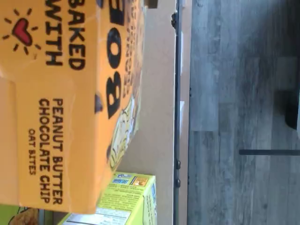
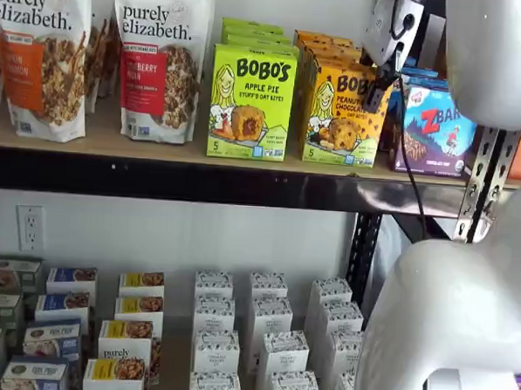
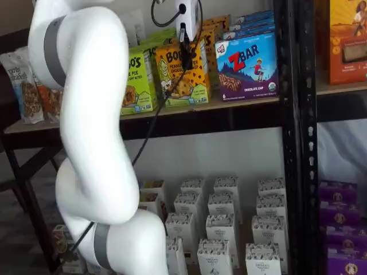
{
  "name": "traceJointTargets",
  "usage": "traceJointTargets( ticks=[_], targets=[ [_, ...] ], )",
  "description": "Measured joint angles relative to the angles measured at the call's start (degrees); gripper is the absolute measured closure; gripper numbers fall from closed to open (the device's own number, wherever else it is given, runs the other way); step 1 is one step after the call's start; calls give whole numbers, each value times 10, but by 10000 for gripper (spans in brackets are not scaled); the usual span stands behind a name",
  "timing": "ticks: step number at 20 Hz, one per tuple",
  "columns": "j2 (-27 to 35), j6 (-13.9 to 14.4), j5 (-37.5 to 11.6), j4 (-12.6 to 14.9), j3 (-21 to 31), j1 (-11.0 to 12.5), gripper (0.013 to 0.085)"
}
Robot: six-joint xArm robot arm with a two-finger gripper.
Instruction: Pick up the orange box on the top shelf, the fifth box from the left
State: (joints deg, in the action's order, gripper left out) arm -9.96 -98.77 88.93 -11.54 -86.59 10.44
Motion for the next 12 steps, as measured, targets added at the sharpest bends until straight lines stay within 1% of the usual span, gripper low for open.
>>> traceJointTargets(
  ticks=[12],
  targets=[
    [-1,0,-4,2,3,-1,370]
  ],
)
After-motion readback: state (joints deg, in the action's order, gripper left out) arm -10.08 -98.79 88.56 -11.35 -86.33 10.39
